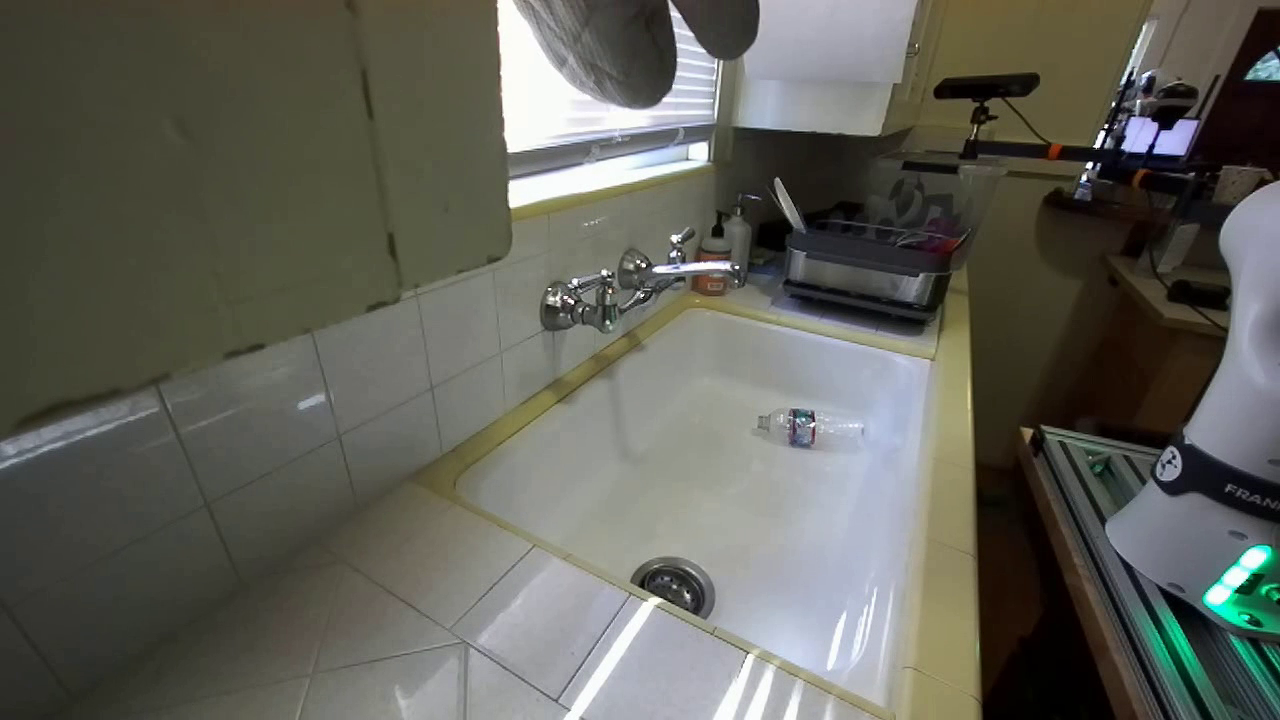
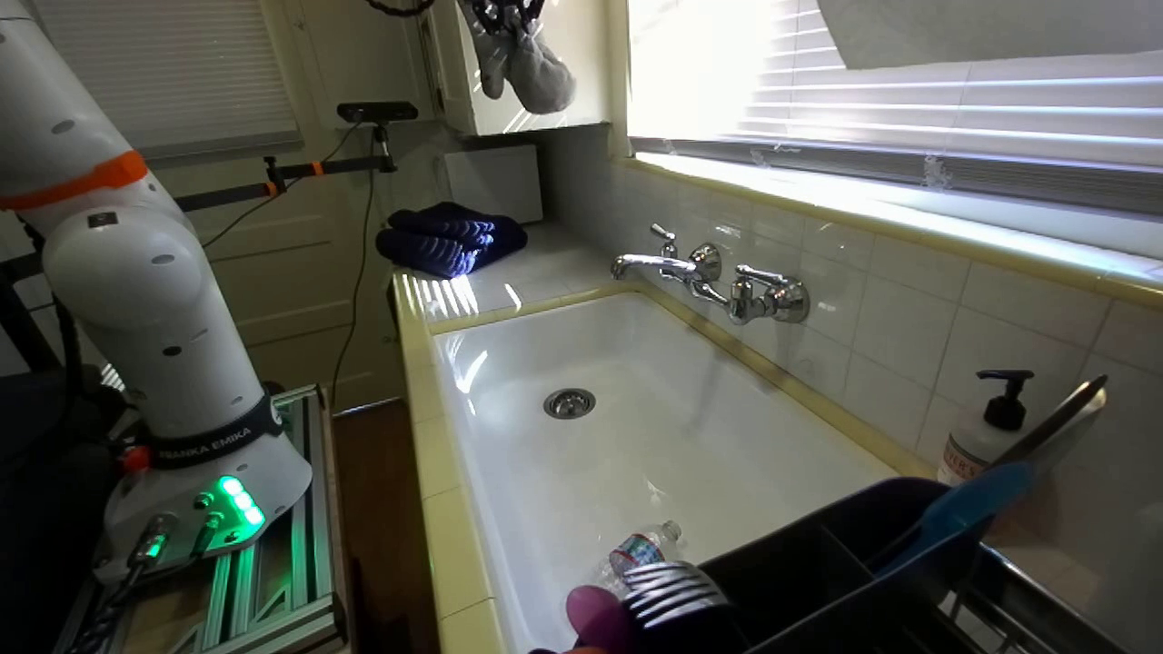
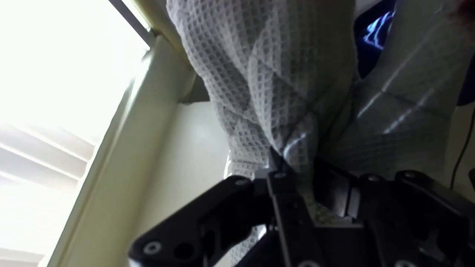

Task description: Put the grey oven mitts on the counter.

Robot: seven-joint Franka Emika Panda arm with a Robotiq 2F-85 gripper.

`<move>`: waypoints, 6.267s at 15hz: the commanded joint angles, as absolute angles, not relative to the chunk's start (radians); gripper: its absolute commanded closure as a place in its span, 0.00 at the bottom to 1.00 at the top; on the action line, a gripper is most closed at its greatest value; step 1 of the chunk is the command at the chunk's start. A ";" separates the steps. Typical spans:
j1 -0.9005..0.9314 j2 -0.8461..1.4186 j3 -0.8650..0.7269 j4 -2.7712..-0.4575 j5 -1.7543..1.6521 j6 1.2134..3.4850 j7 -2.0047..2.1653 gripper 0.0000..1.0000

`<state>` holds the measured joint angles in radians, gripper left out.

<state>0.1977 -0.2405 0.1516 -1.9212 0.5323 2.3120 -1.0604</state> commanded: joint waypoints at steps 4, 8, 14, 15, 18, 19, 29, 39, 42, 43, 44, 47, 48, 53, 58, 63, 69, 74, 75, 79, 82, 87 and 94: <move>0.202 -0.255 0.141 -1.989 0.333 2.177 -0.939 0.97; 0.207 -0.247 0.144 -2.019 0.255 2.106 -0.903 0.97; 0.212 -0.216 0.161 -2.087 0.215 2.067 -0.766 0.97; 0.211 -0.208 0.167 -2.098 0.211 2.078 -0.723 0.97; 0.213 -0.180 0.177 -2.125 0.230 2.106 -0.593 0.97; 0.214 -0.173 0.181 -2.128 0.224 2.106 -0.553 0.97; 0.219 -0.161 0.170 -2.114 0.237 2.091 -0.573 0.87; 0.230 -0.084 0.218 -2.105 0.210 2.126 -0.310 0.97; 0.235 -0.031 0.241 -2.099 0.204 2.174 -0.137 0.97; 0.236 -0.015 0.246 -2.099 0.199 2.196 -0.087 0.97; 0.238 -0.001 0.250 -2.098 0.200 2.214 -0.042 0.97; 0.243 0.039 0.253 -2.096 0.199 2.267 0.082 0.97; 0.244 0.049 0.254 -2.094 0.197 2.278 0.115 0.97; 0.258 0.107 0.255 -2.071 0.205 2.301 0.237 0.97; 0.271 0.153 0.257 -2.049 0.226 2.302 0.298 0.97; 0.283 0.180 0.257 -2.035 0.226 2.303 0.317 0.97; 0.289 0.192 0.259 -2.028 0.228 2.305 0.315 0.97; 0.290 0.193 0.260 -2.025 0.231 2.303 0.319 0.50; 0.290 0.192 0.260 -2.025 0.231 2.302 0.319 0.43; 0.289 0.192 0.260 -2.018 0.235 2.304 0.313 0.12; 0.287 0.189 0.260 -2.013 0.238 2.308 0.312 0.00; 0.285 0.173 0.250 -2.012 0.219 2.314 0.326 0.00; 0.268 0.110 0.237 -2.016 0.182 2.271 0.260 0.00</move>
<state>0.2747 0.1572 0.2434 -1.9978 0.2116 2.2956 0.2849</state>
